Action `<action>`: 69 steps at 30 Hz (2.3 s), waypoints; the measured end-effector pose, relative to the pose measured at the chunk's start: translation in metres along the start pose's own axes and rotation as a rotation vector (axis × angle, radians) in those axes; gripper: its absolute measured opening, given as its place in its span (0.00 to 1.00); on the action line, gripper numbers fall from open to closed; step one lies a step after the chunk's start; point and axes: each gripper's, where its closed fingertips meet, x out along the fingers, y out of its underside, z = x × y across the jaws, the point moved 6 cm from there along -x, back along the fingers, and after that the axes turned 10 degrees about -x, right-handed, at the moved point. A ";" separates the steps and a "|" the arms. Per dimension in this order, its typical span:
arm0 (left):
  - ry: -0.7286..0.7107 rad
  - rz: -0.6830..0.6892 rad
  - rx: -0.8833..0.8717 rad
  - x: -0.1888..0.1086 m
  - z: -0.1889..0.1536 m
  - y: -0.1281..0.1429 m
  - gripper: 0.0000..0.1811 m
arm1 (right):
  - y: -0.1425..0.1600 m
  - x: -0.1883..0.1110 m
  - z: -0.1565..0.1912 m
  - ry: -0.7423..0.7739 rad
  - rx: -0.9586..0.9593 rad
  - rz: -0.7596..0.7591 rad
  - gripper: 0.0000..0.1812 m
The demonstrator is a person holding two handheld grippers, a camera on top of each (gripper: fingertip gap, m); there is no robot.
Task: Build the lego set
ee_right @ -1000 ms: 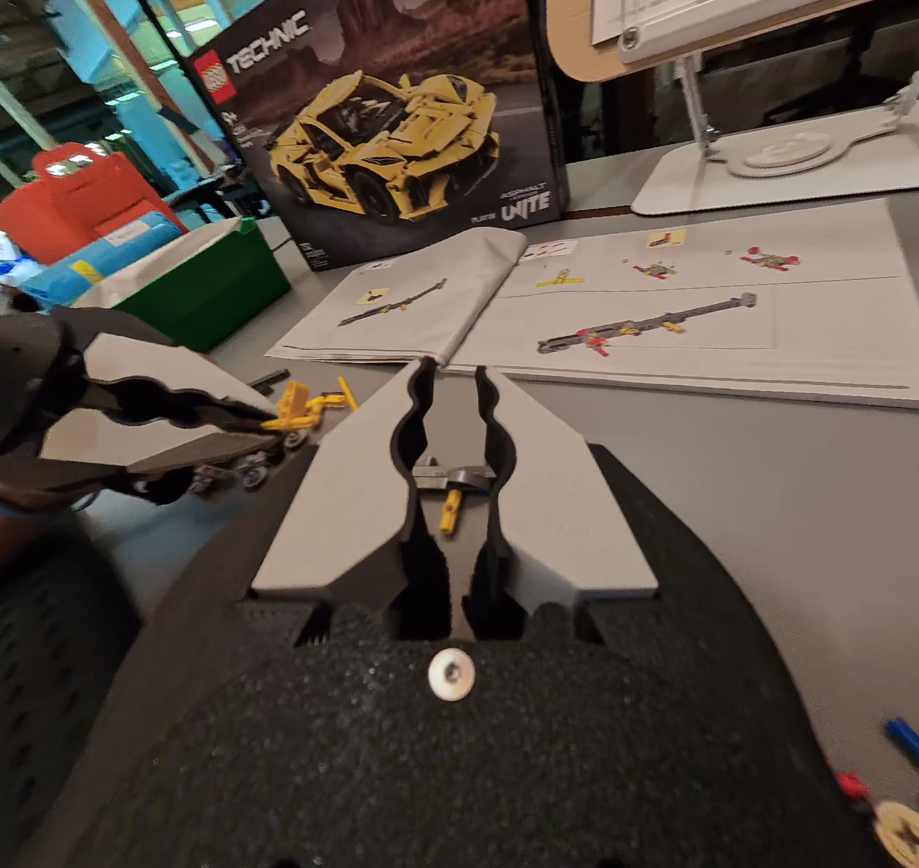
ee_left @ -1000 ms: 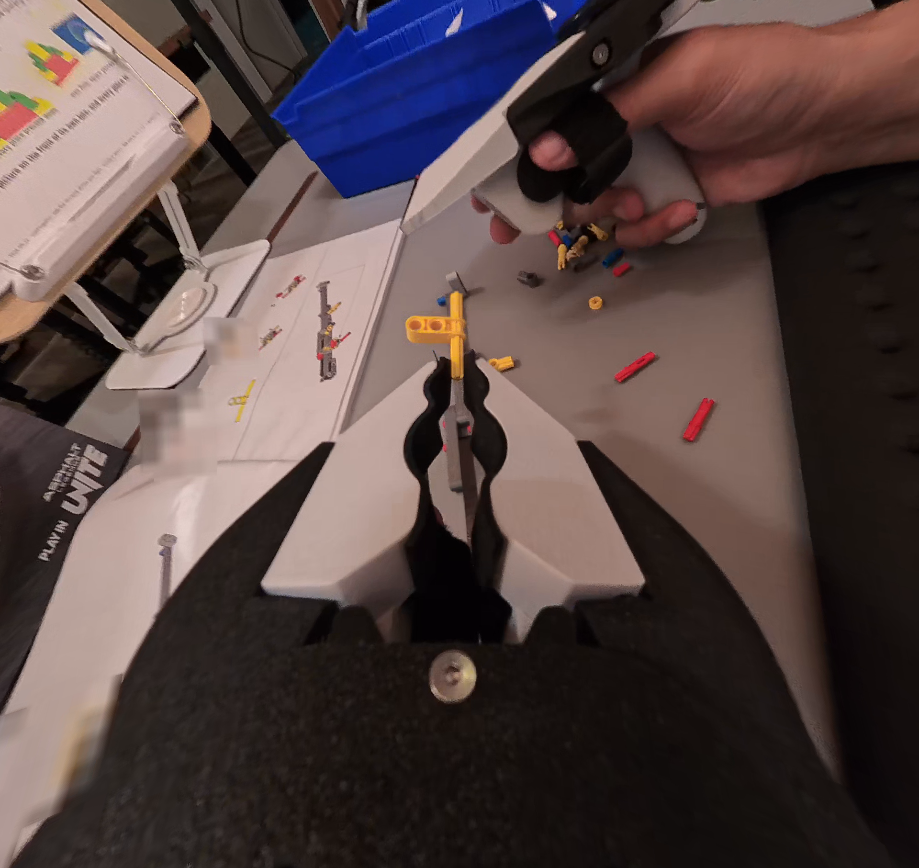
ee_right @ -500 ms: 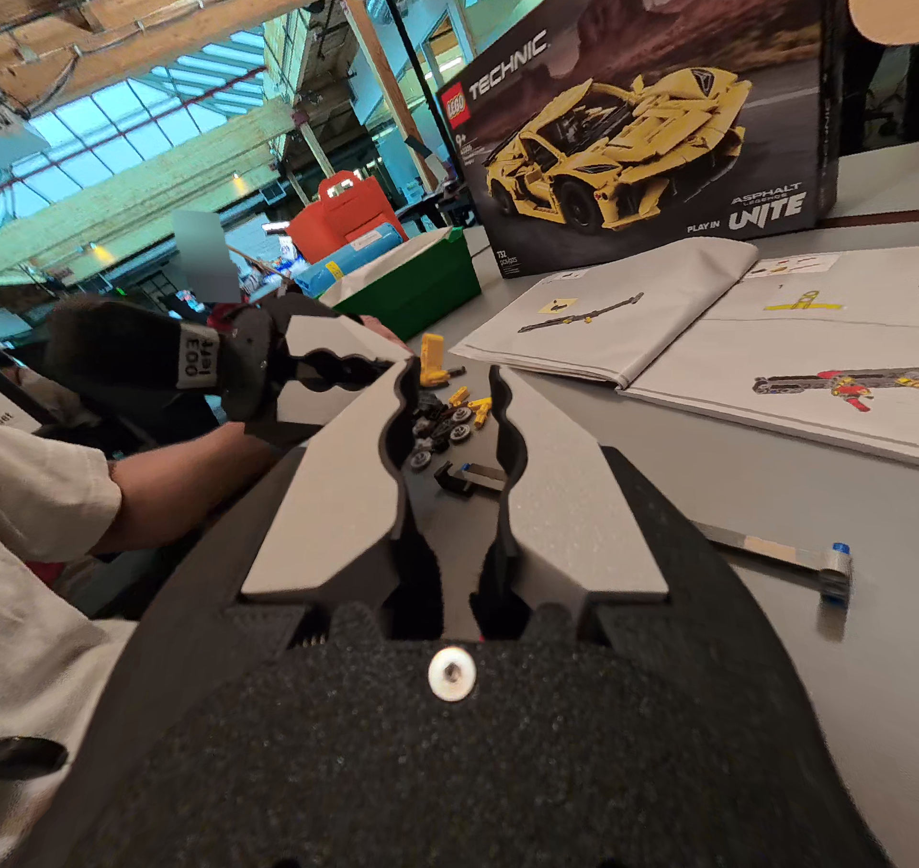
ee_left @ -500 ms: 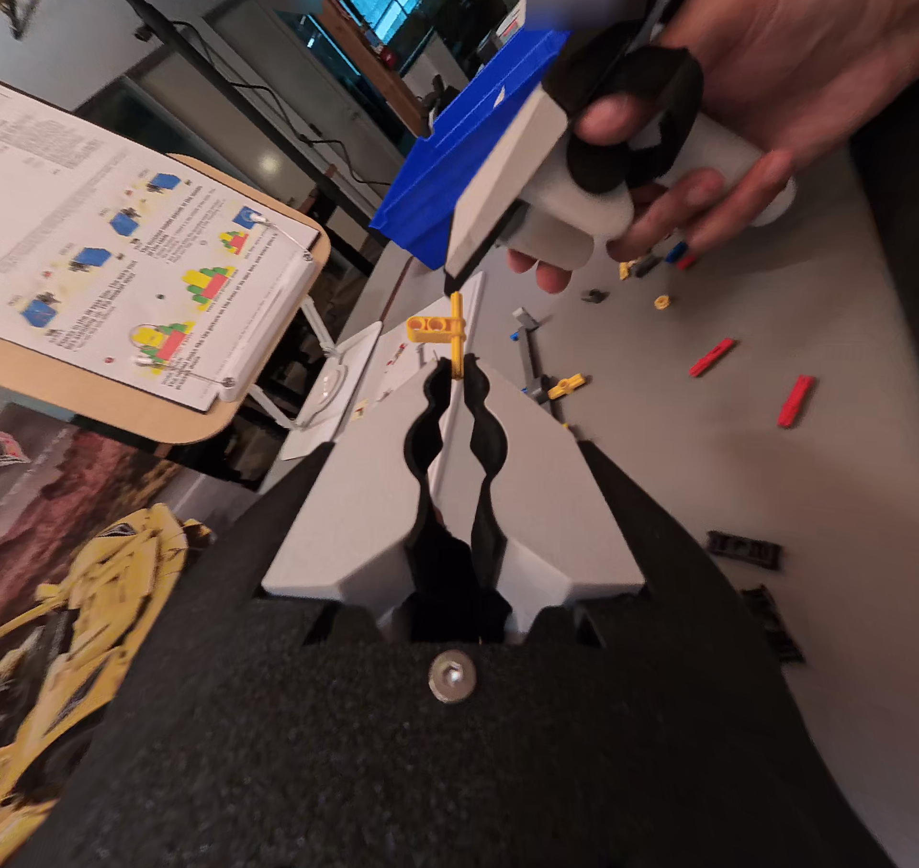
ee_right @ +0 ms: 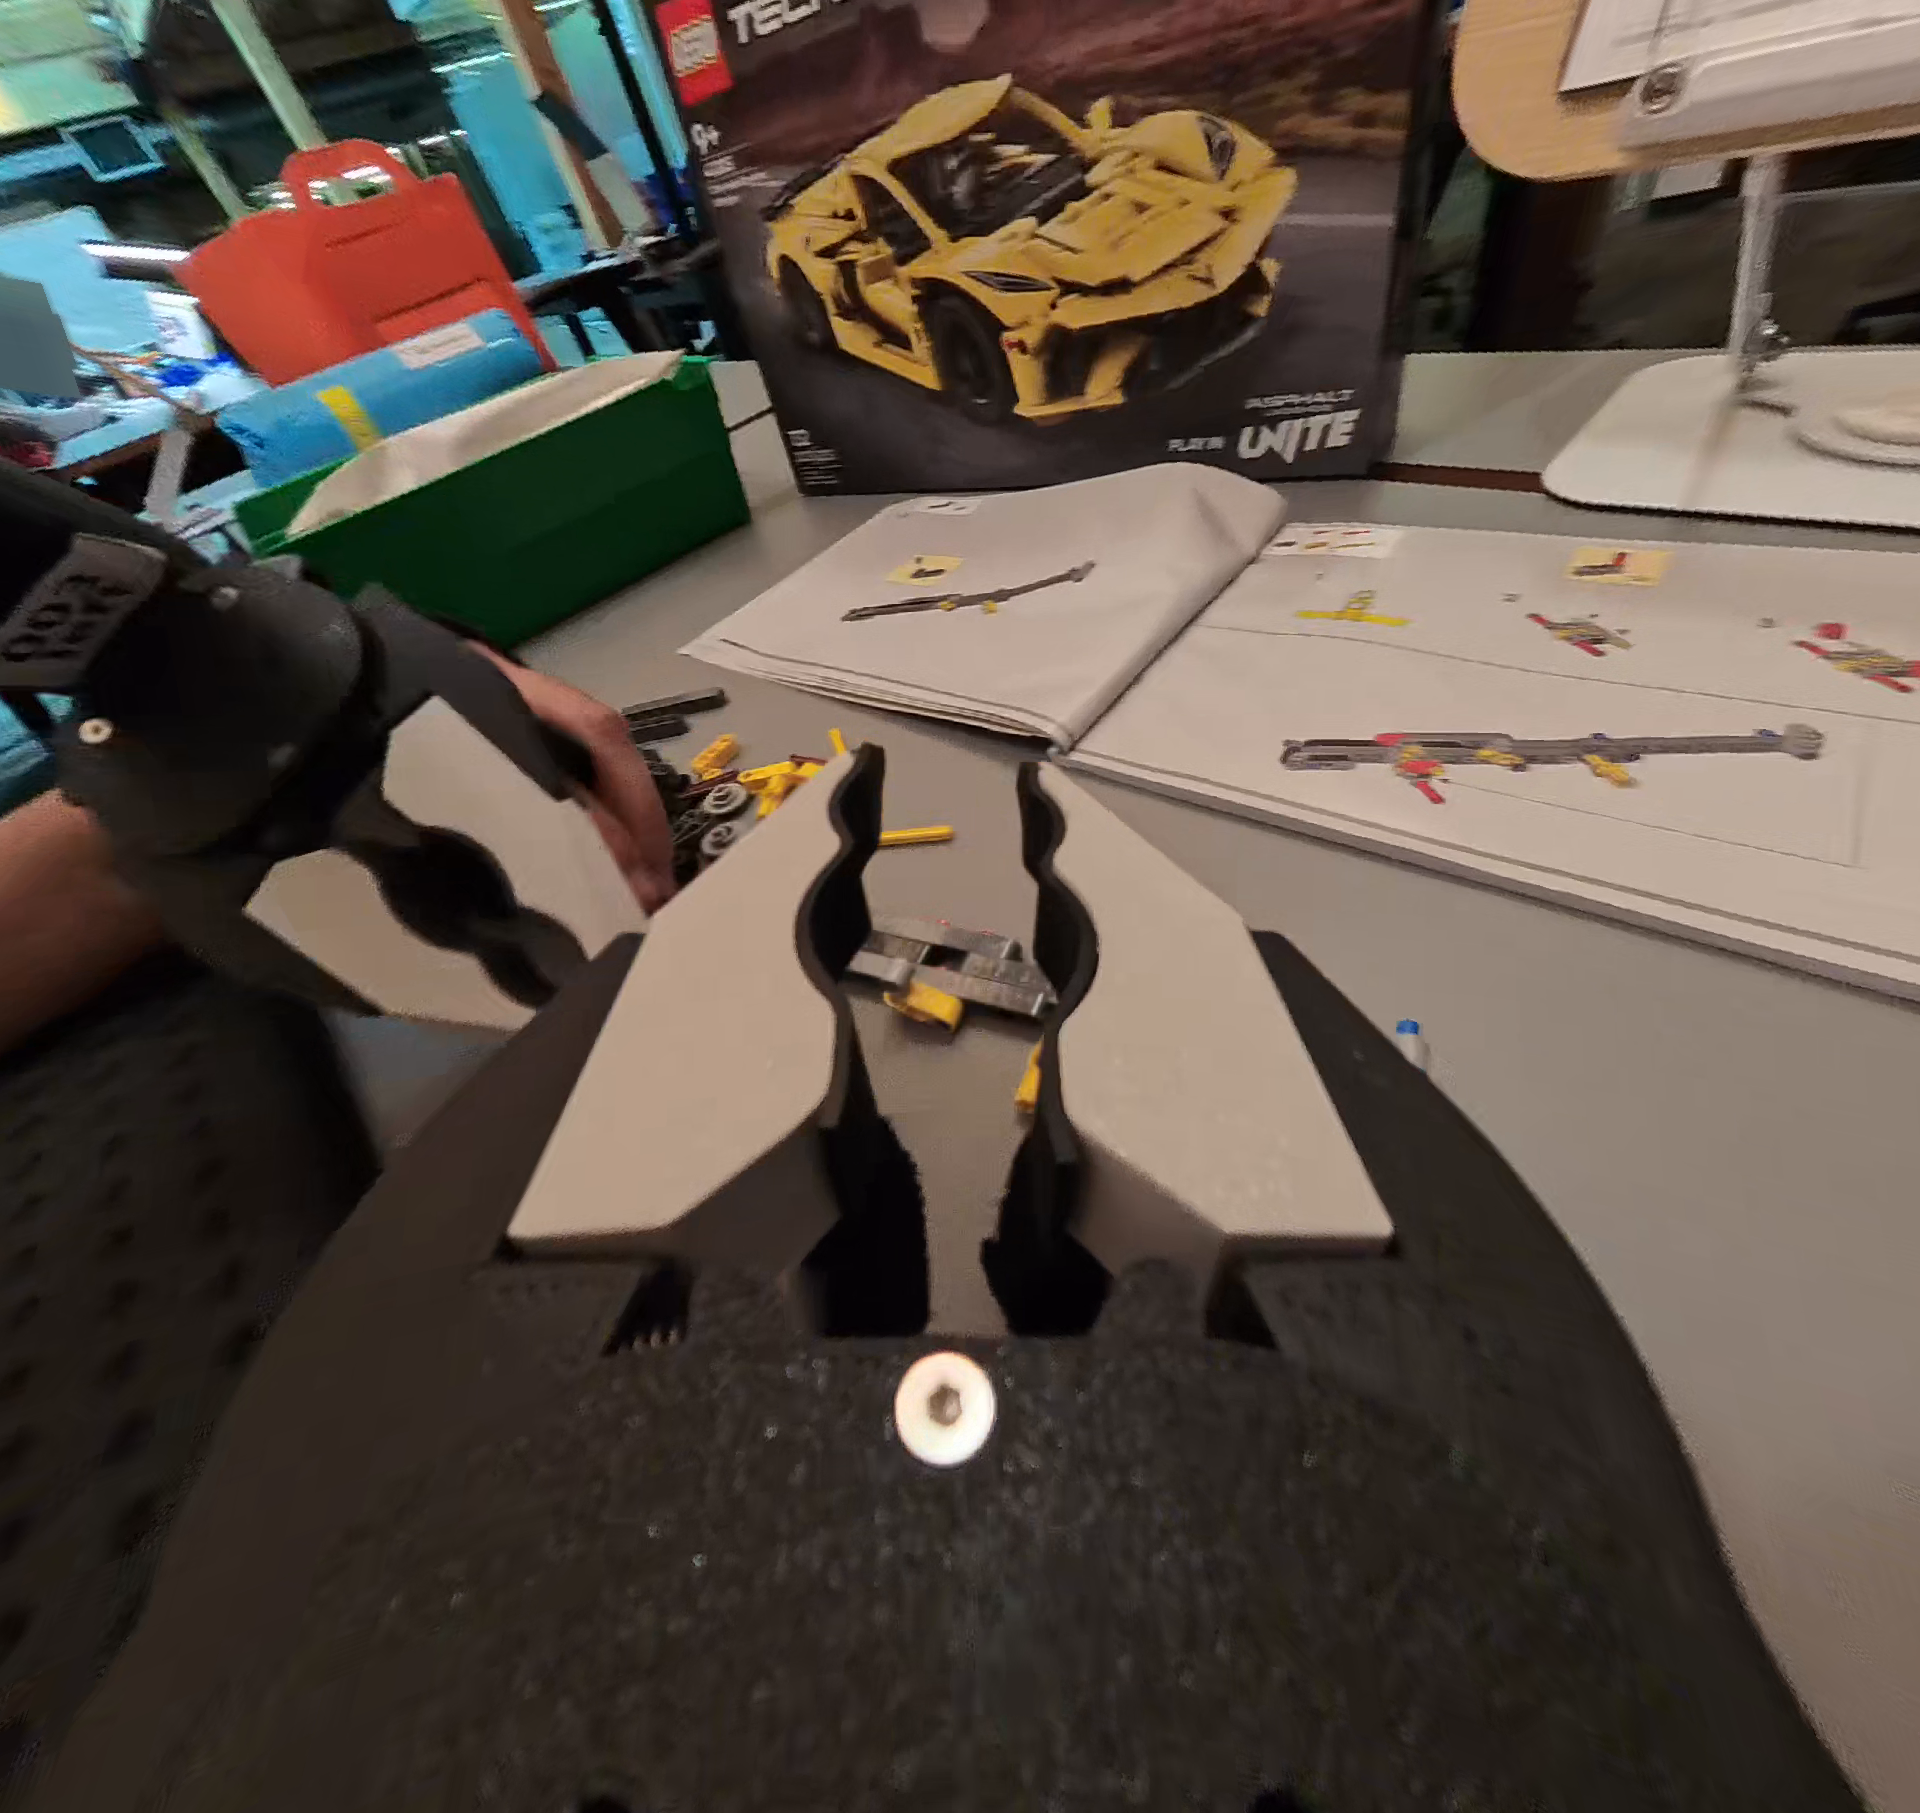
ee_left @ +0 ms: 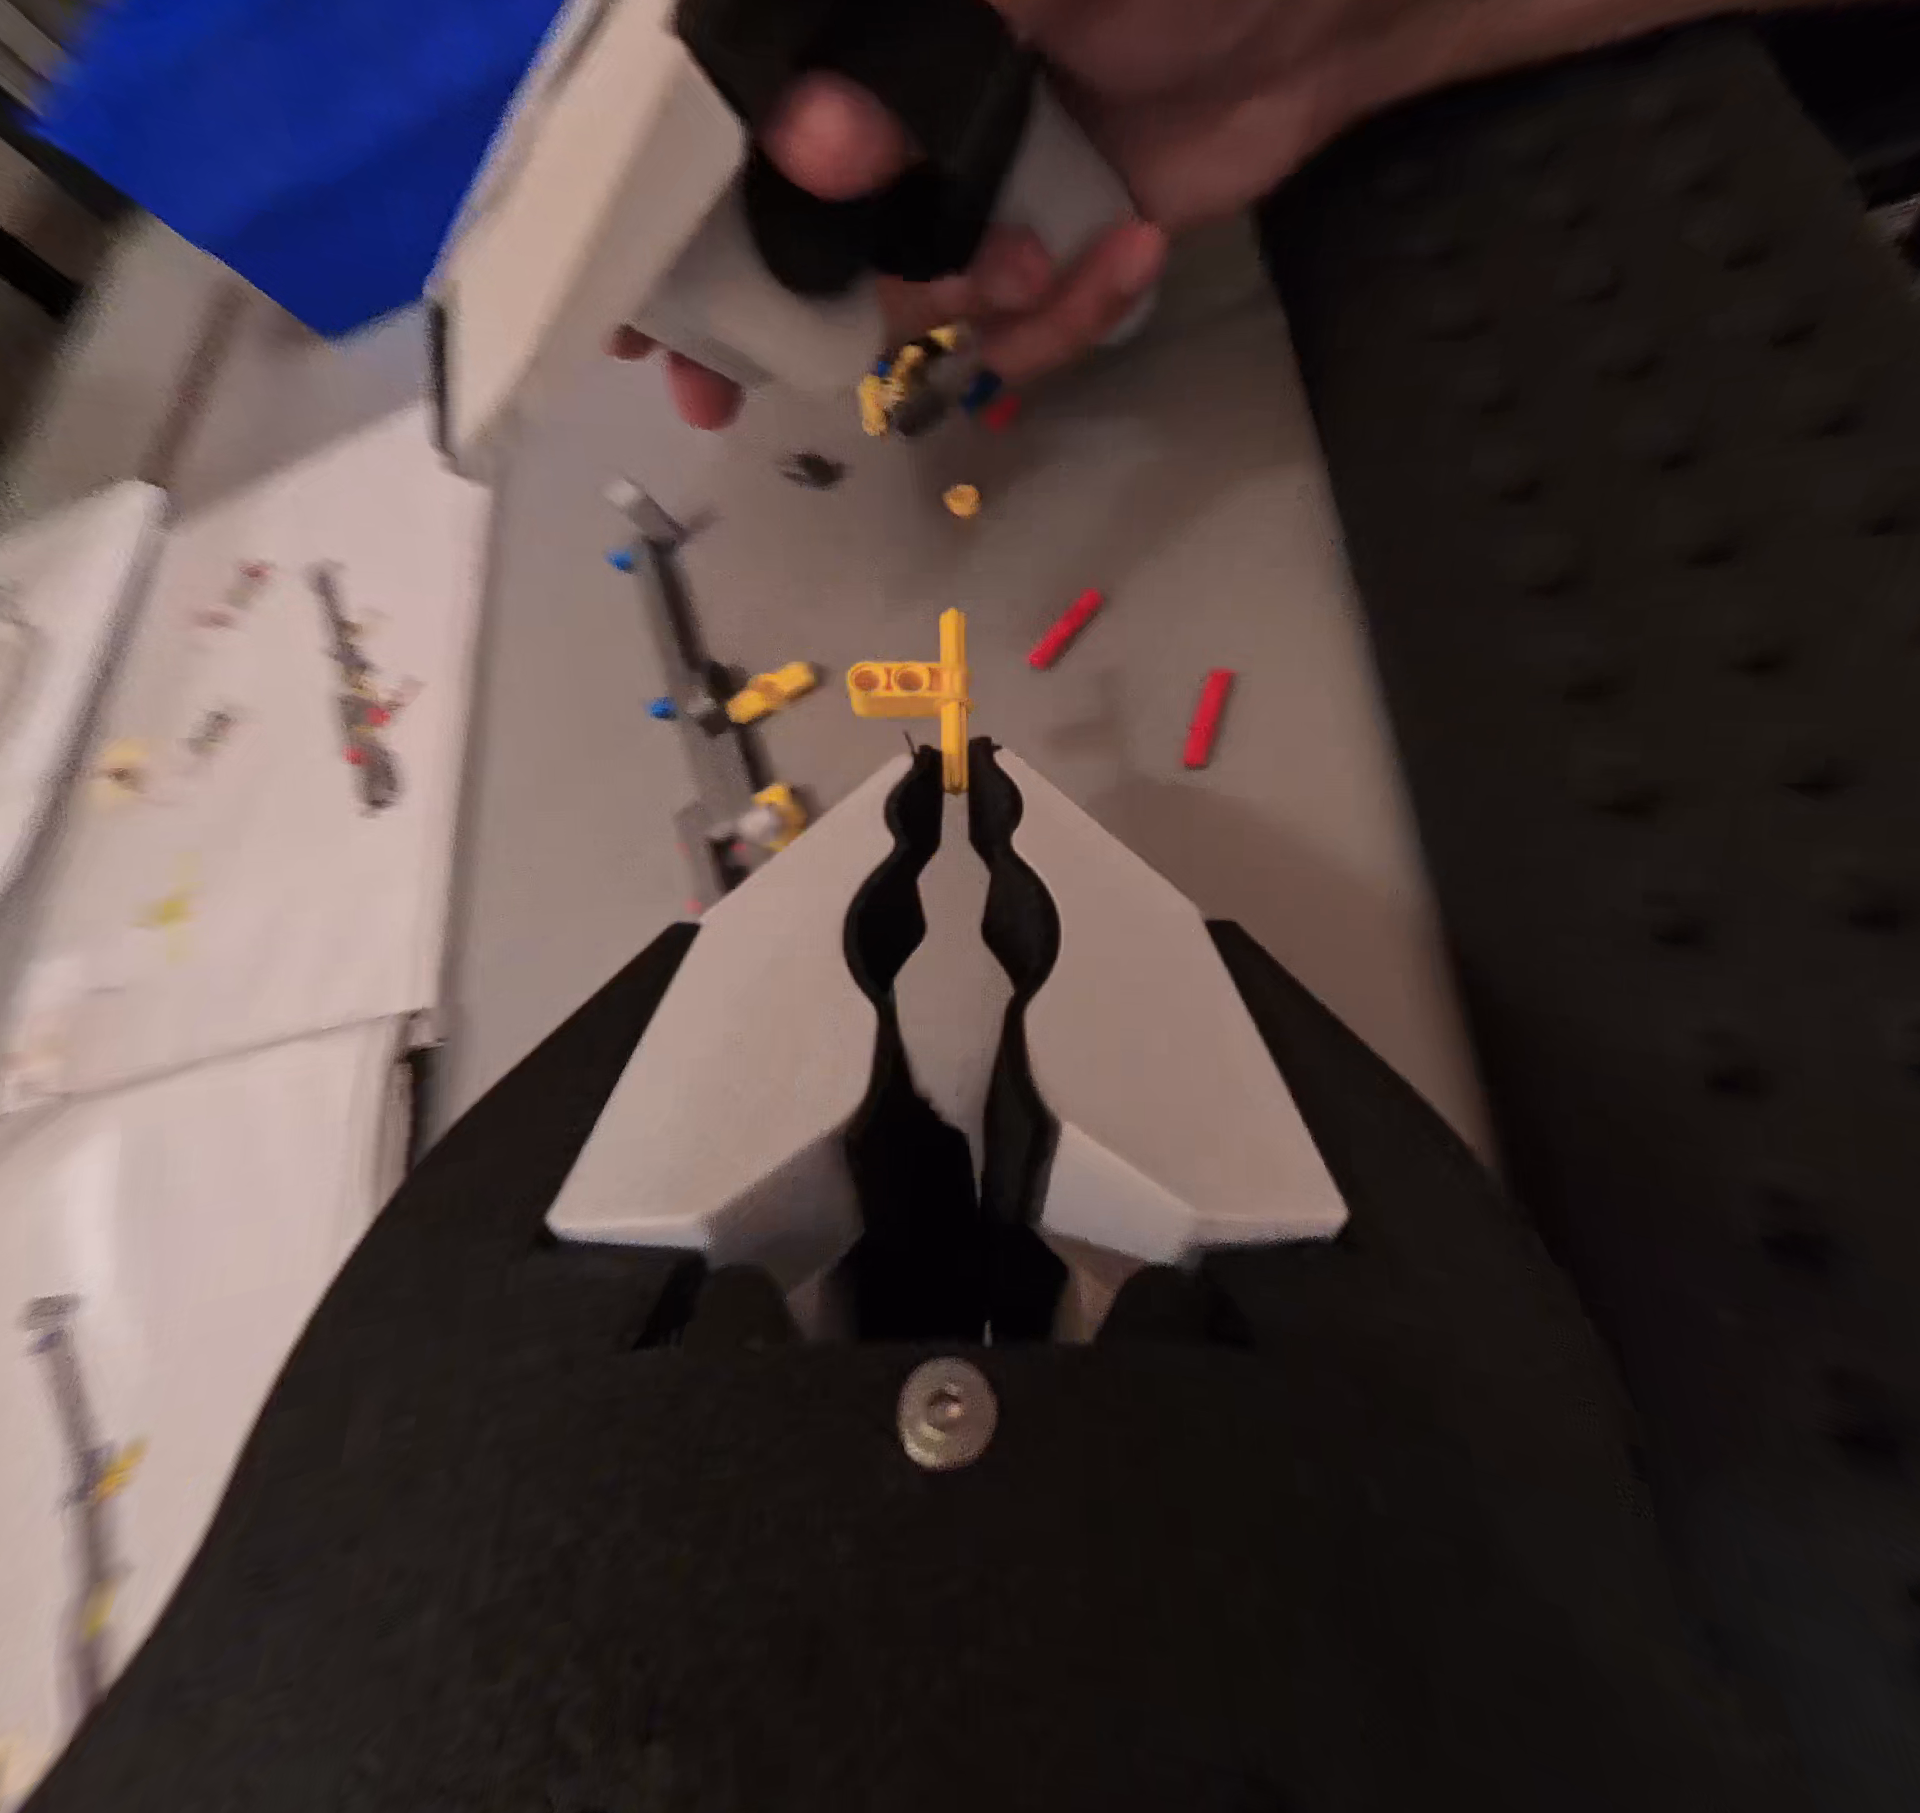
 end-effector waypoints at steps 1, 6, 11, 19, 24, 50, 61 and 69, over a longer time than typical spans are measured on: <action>0.058 0.020 -0.043 0.002 -0.005 0.001 0.02 | 0.001 0.000 0.000 0.011 -0.001 0.006 0.14; 0.072 0.133 -0.190 0.012 -0.004 0.009 0.02 | 0.010 0.005 0.000 0.023 0.011 0.074 0.15; 0.096 0.220 -0.221 0.019 -0.009 0.020 0.02 | 0.012 0.006 -0.002 0.040 0.022 0.091 0.15; 0.160 0.124 -0.375 -0.011 -0.002 0.016 0.22 | 0.010 0.004 -0.002 0.034 0.021 0.067 0.13; 0.158 0.241 -0.289 -0.028 -0.015 0.035 0.20 | 0.010 0.005 -0.001 0.015 0.034 0.070 0.12; -0.462 -0.635 -0.240 -0.023 0.100 -0.071 0.12 | -0.029 0.031 -0.105 0.116 -0.046 0.426 0.16; -0.575 -0.525 -0.388 -0.013 0.133 -0.040 0.12 | -0.013 0.042 -0.096 0.118 0.142 0.112 0.12; -0.526 -0.618 -0.569 -0.027 0.149 -0.020 0.12 | -0.006 0.049 -0.092 0.007 0.183 0.091 0.12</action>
